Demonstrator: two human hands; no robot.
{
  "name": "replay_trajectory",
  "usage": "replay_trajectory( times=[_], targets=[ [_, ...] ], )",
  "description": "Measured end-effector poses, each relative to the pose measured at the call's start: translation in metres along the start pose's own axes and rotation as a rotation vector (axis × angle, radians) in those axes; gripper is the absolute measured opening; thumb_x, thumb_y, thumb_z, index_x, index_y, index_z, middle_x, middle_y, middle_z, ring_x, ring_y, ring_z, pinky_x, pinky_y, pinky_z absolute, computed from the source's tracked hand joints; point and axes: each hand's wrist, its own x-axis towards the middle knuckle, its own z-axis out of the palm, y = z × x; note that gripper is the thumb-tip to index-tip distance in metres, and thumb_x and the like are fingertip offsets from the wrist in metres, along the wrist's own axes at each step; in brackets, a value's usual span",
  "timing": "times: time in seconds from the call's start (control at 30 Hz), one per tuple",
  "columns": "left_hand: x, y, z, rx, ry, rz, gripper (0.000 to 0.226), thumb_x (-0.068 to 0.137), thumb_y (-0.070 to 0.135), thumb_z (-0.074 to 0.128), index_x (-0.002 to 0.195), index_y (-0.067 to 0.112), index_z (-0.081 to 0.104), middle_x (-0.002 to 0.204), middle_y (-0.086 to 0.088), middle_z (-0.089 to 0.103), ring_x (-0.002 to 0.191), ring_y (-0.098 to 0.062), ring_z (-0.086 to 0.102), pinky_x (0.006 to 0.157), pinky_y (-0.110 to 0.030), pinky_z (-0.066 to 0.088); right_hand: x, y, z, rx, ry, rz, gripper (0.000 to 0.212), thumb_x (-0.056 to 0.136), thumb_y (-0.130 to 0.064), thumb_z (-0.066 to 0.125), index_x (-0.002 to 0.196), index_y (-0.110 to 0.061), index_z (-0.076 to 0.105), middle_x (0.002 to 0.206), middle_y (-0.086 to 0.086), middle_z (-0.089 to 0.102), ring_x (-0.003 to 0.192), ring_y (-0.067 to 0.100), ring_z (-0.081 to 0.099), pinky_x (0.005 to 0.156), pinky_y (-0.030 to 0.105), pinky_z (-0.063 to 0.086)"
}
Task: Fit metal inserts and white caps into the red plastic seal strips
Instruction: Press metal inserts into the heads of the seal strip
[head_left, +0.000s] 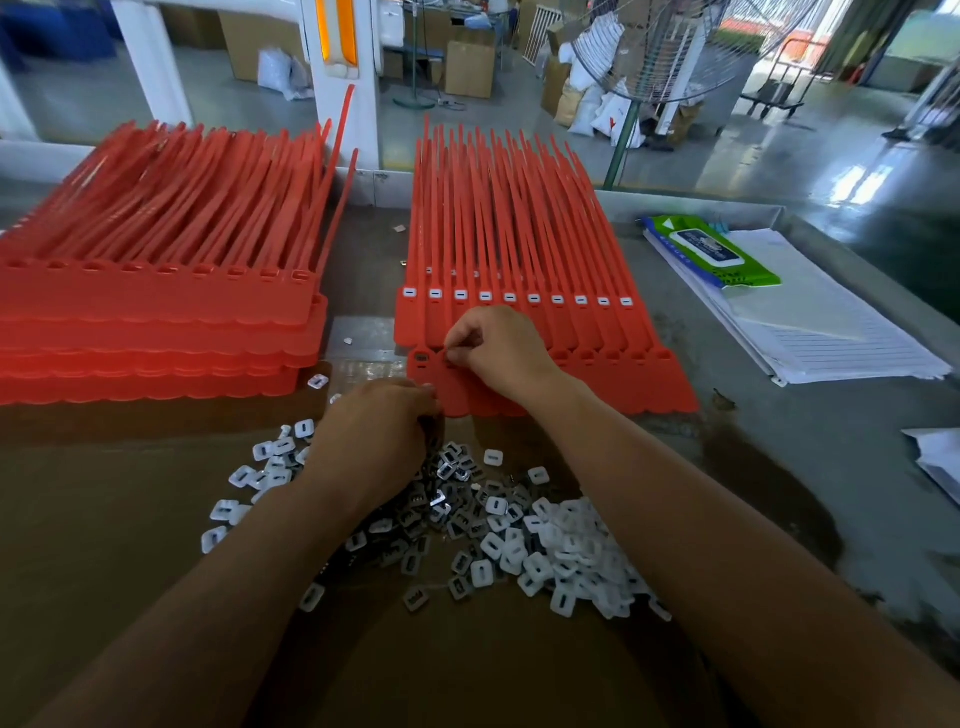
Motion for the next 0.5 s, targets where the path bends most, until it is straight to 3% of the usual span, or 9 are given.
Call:
replay_trajectory(
  times=[0.23,0.5],
  targets=[
    [-0.0004,0.0009,-0.0002,-0.003,0.01,0.006,0.032,0.076,-0.003,0.049,0.095,0.011,0.071,0.106,-0.008,0.067,0.096,-0.028,0.061,0.081,-0.038,0.049,0.0041,-0.0013,0.0027,-0.04,0.027,0.039,0.009,0.08,-0.013,0.063,0.075,-0.02,0.066,0.092,-0.004,0.067,0.09,0.012,0.059,0.076,0.026,0.045],
    [0.0003,0.0,0.0009,-0.007,0.009,0.002,0.035,0.075,-0.003,0.05,0.099,0.013,0.07,0.114,-0.005,0.064,0.103,-0.026,0.06,0.085,-0.035,0.046,0.0073,0.0005,0.0011,-0.014,-0.008,0.035,0.01,0.083,-0.012,0.063,0.081,-0.016,0.072,0.091,-0.006,0.067,0.079,0.004,0.054,0.071,0.02,0.039]
  ],
)
